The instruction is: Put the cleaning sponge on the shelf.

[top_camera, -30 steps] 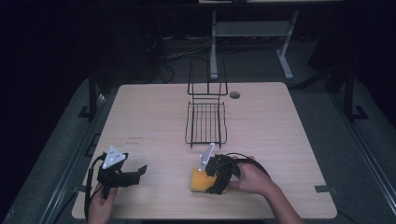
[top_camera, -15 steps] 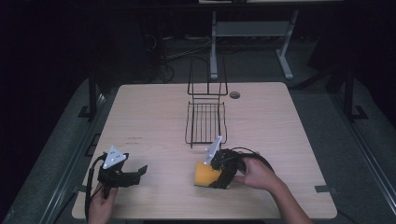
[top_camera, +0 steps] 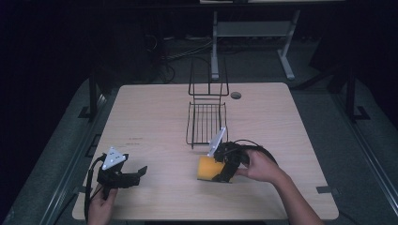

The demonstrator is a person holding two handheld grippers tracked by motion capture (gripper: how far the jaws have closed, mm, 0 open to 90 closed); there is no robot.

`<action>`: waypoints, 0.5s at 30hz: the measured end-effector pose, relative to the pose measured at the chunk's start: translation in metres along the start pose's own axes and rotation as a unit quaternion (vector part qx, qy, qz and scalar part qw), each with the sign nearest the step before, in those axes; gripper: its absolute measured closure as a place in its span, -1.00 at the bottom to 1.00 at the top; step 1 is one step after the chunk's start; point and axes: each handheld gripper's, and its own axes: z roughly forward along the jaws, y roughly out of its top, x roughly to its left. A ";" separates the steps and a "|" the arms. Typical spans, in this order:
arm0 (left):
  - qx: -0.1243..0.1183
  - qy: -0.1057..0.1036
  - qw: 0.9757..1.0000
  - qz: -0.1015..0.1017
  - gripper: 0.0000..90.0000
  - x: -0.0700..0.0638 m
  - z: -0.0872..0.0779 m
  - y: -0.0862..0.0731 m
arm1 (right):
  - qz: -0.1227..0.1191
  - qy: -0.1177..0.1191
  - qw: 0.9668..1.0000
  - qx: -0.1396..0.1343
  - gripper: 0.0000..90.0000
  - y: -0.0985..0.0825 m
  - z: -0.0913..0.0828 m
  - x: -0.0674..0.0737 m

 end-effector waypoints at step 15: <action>-0.002 -0.001 1.000 -0.002 -0.68 0.000 -0.001 0.000 | -0.001 -0.001 1.000 -0.001 -0.50 0.007 -0.011 -0.011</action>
